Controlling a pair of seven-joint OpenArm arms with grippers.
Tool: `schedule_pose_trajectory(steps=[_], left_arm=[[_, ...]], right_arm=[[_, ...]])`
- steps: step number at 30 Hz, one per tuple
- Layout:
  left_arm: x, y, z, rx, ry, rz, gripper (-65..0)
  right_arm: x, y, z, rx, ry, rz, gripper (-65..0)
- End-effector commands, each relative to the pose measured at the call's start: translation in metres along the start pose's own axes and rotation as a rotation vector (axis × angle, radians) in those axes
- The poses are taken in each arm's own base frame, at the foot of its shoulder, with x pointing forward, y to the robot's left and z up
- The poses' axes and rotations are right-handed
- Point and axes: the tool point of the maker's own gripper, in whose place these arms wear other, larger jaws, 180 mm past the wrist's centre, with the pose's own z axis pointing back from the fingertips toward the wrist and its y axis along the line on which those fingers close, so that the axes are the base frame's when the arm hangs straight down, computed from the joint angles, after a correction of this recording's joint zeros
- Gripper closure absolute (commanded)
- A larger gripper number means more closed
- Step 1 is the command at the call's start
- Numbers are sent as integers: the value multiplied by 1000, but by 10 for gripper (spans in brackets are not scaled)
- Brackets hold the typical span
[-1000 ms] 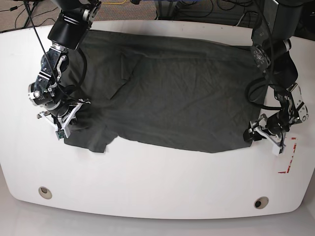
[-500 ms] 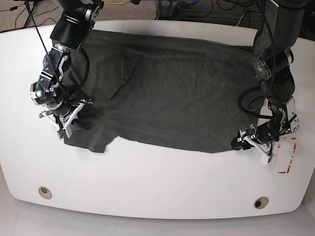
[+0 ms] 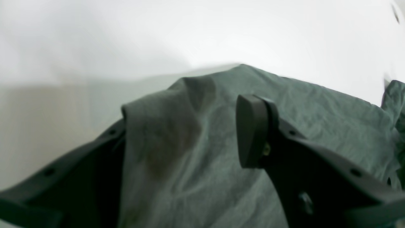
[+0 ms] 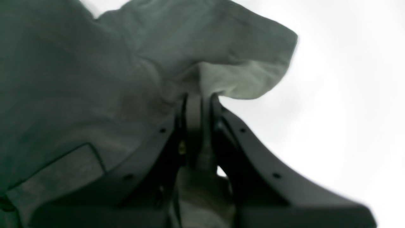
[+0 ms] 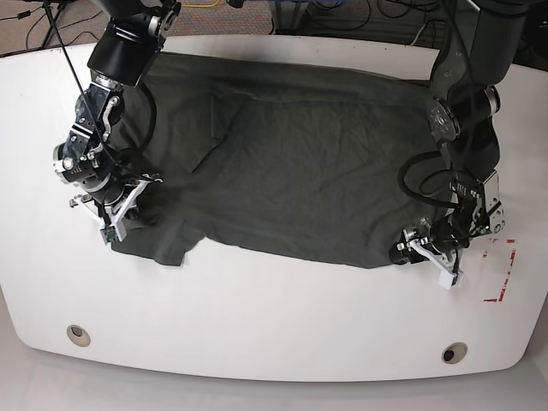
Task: Layout the t-shirt on the table in an organized manner, then fold the t-shirt properly
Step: 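Lift the hem corners with both grippers and fold toward the collar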
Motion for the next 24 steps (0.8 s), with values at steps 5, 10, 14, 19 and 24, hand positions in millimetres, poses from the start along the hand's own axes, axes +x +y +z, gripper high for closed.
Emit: schedule_pose_trajectory(steps=[5, 10, 14, 19, 24], left_arm=[[29, -3, 4, 4, -71, -4, -7], [31, -2, 5, 6, -72, -14, -8], [32, -1, 6, 7, -76, -12, -1], [48, 9, 23, 28, -115, -73, -1], [50, 11, 35, 48, -120, -138, -1]], right_arm=[[21, -8, 5, -16, -66, 8, -22], [21, -8, 5, -16, -66, 8, -22], [21, -8, 5, -16, -66, 8, -22], [22, -8, 5, -17, -67, 8, -22], [25, -9, 6, -19, -74, 10, -22]])
